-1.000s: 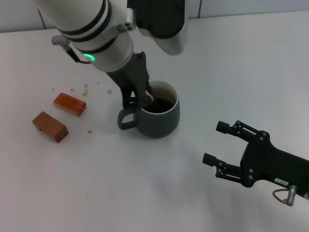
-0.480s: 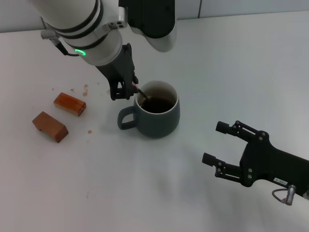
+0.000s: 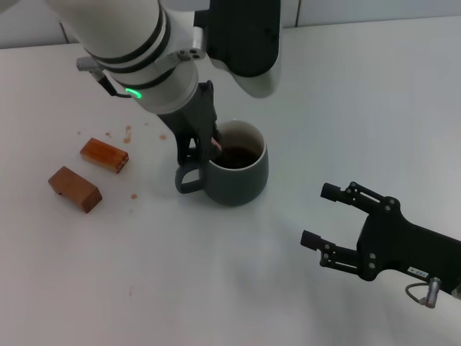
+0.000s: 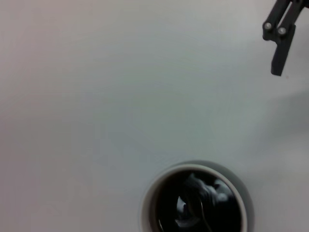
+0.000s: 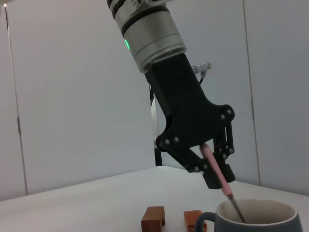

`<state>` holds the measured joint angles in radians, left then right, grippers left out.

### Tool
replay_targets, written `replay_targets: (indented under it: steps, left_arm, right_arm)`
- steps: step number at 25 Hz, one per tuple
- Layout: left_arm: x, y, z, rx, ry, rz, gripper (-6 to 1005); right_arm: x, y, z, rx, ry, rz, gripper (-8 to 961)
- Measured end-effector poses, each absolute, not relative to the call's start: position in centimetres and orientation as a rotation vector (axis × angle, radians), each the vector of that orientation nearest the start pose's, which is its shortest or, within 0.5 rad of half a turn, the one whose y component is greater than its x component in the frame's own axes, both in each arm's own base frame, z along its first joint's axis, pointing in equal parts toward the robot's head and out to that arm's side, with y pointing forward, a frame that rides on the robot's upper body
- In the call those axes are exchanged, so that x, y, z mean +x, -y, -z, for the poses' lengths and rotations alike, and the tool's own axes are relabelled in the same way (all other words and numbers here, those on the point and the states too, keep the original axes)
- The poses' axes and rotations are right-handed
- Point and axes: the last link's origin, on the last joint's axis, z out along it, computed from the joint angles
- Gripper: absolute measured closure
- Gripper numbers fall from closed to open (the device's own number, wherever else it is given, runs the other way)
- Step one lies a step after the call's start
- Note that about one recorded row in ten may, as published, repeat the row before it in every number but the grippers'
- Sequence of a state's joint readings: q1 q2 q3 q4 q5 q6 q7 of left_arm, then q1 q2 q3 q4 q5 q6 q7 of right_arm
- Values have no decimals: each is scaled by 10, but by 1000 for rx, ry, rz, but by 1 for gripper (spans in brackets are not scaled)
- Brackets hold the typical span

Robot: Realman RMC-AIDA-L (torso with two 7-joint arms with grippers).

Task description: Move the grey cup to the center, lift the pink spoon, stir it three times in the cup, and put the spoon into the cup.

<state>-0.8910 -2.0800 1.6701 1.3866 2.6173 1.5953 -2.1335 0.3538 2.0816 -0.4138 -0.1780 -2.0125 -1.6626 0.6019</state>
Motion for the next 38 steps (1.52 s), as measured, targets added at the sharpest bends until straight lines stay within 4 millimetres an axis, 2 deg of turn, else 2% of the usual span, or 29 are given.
replay_targets:
  steps: [10,15,25,27,33,35,38]
  left_arm:
    - [-77,-362,34,-2758,-327,-879,802]
    - [-70,-364,36,-2752,-345,-830,800]
    - [-56,-354,37,-2814,-322,-686,795]
    - [-49,-352,28,-2854,-278,-494,767]
    - [-52,-357,-8,-2867,-197,-79,597]
    - [-58,-357,-26,-2835,-196,85,533]
    - [-81,-353,-54,-2757,-212,302,438]
  right_arm:
    - [304,-228,51,-2504,-342,-984,133]
    - [304,-228,51,-2504,-342,-984,133]
    - [304,-229,51,-2505,-342,-984,133]
    - [304,-229,51,-2505,-341,-985,133]
    - [304,-228,51,-2504,-341,-984,133]
    - [304,-228,51,-2504,-340,-983,133]
    - [304,-228,51,-2502,-339,-982,133]
